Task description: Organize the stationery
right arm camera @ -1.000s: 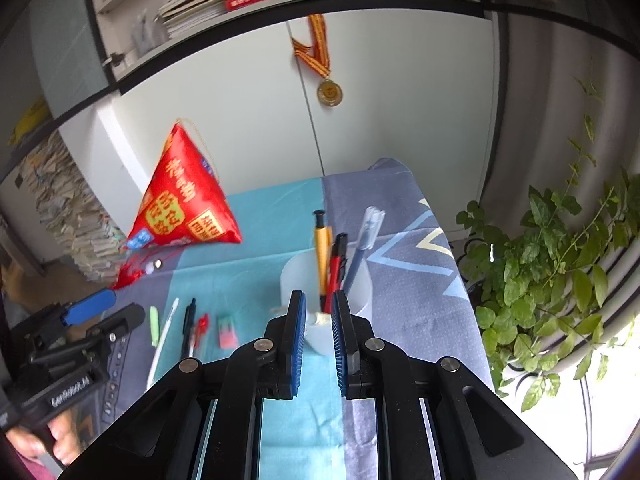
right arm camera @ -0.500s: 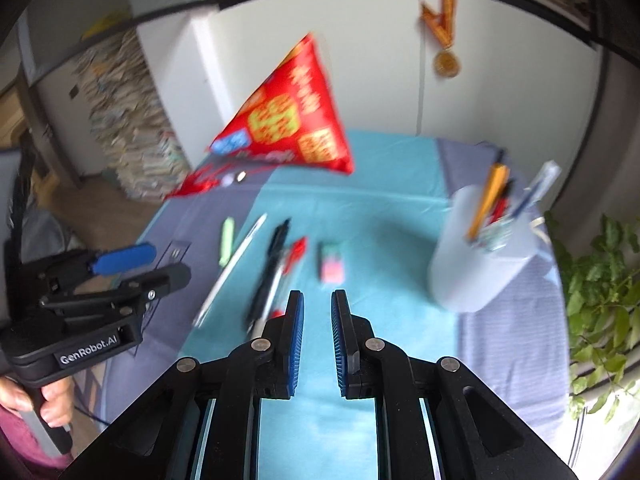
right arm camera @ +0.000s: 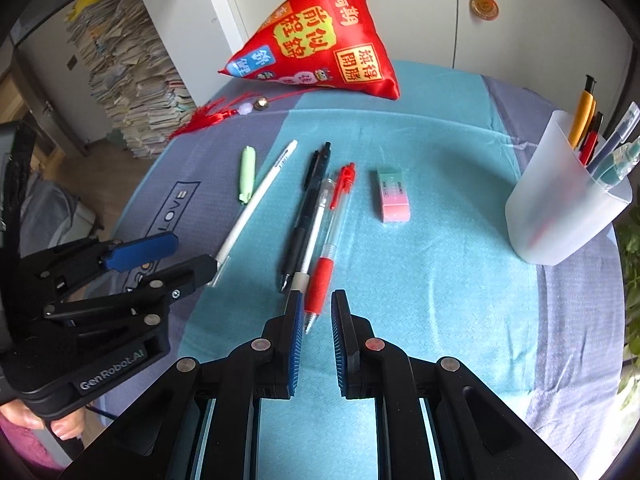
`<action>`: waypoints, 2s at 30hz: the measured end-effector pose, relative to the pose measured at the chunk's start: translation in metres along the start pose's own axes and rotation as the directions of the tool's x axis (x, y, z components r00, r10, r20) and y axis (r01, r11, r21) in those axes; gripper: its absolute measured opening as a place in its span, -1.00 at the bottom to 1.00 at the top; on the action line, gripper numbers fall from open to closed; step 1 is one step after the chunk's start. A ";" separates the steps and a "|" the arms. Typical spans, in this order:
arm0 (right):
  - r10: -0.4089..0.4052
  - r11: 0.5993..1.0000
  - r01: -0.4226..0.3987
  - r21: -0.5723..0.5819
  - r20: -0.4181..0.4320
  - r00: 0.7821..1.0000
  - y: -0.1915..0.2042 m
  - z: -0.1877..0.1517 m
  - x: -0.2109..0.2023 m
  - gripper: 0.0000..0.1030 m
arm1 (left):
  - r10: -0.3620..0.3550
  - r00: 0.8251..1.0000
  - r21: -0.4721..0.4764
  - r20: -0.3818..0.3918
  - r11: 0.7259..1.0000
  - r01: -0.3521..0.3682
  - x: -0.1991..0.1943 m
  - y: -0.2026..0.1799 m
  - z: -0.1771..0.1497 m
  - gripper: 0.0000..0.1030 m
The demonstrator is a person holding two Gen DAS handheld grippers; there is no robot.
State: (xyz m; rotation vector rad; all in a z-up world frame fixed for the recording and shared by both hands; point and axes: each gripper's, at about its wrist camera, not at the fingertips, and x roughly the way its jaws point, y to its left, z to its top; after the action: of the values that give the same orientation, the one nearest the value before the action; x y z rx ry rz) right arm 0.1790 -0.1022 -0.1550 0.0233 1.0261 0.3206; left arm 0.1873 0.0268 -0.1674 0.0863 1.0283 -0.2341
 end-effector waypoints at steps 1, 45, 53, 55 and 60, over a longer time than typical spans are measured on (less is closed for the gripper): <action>0.002 1.000 -0.002 0.007 -0.003 1.000 -0.001 0.001 0.001 -0.73 | 0.003 1.000 0.003 -0.006 1.000 -0.003 0.004 0.000 0.000 -0.32; 0.000 1.000 0.001 0.013 -0.097 0.995 -0.006 -0.009 0.010 -0.77 | -0.108 0.991 0.004 -0.078 0.994 0.109 -0.015 0.005 -0.044 -0.83; 0.011 0.998 -0.022 -0.052 -0.205 0.979 -0.022 -0.069 -0.026 -0.77 | -0.080 0.985 0.126 -0.151 0.987 0.100 -0.031 -0.003 -0.081 -0.83; 0.022 0.997 -0.038 -0.066 -0.222 0.975 -0.022 -0.079 -0.032 -0.77 | -0.085 0.982 0.137 -0.166 0.985 0.108 -0.033 -0.002 -0.084 -0.83; 0.028 0.997 -0.041 -0.068 -0.185 0.982 -0.023 -0.080 -0.041 -0.75 | -0.087 0.987 0.118 -0.138 0.988 0.104 -0.039 -0.001 -0.081 -0.81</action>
State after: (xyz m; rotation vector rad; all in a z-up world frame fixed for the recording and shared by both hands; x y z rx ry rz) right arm 0.0979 -0.1458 -0.1658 -0.0546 1.1974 0.3965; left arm 0.1004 0.0465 -0.1756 0.1679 1.1506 -0.3844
